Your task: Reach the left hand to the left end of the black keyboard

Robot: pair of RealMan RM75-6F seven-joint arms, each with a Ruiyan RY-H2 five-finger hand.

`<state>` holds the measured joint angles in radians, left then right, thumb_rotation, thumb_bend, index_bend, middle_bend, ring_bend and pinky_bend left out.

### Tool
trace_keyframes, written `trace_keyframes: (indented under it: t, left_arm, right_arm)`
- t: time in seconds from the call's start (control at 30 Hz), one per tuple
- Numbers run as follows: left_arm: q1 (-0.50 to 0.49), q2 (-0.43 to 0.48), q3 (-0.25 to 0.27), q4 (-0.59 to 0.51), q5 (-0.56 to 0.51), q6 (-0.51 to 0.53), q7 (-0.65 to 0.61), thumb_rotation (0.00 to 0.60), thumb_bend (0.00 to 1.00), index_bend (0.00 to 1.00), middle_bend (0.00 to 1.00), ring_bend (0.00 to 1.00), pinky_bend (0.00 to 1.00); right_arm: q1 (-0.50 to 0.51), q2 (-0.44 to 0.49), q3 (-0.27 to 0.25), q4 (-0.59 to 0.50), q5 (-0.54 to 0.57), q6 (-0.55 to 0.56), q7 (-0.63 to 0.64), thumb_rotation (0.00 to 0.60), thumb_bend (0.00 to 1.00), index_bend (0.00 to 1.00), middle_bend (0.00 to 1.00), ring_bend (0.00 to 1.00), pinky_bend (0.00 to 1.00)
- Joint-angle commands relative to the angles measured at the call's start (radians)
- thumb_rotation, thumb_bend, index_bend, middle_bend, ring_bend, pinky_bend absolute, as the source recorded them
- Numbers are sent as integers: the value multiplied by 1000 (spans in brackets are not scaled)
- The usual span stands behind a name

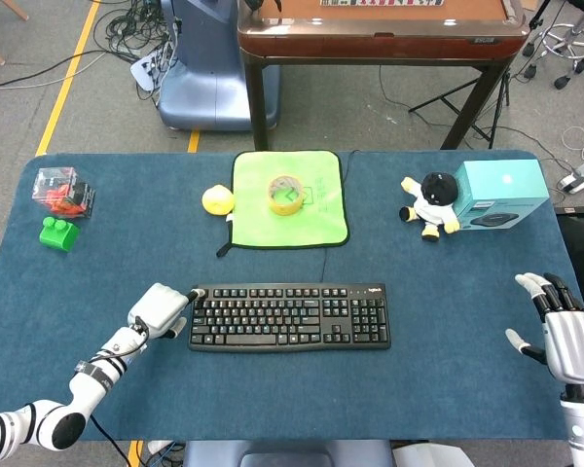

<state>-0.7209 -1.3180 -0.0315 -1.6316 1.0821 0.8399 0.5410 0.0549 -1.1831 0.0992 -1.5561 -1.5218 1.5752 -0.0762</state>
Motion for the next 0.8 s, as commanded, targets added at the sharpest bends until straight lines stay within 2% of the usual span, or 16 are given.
trace_keyframes:
  t: [0.03,0.37,0.63,0.7,0.8]
  left_arm:
    - [-1,-6,7,9,-8,-1,0,600,469,198,1000,907,1000]
    - [-10,-15,25,20,-18,7,16,600,469,198,1000,907,1000]
    - [6,54,-5,-86,59,84,-49,600,467,198,1000,904,1000]
    - [22,84,-10,-125,94,120,-76,600,464,190,1000,874,1000]
    - [58,129,-2,-172,155,178,-122,600,463,155,959,755,965]
  right_arm:
    - [-1,1,0,0,0,0,1,600,96,234,241,150,484]
    - [2,0,1,0,5,-7,-3,600,96,234,241,150,484]
    - [0,1,1,-1,5,-4,2,600,96,234,241,150,484]
    - [0,1,1,-1,4,-2,2,600,96,234,241,150,484]
    - [-1,0,1,-1,5,0,1,600,96,234,241,150,484]
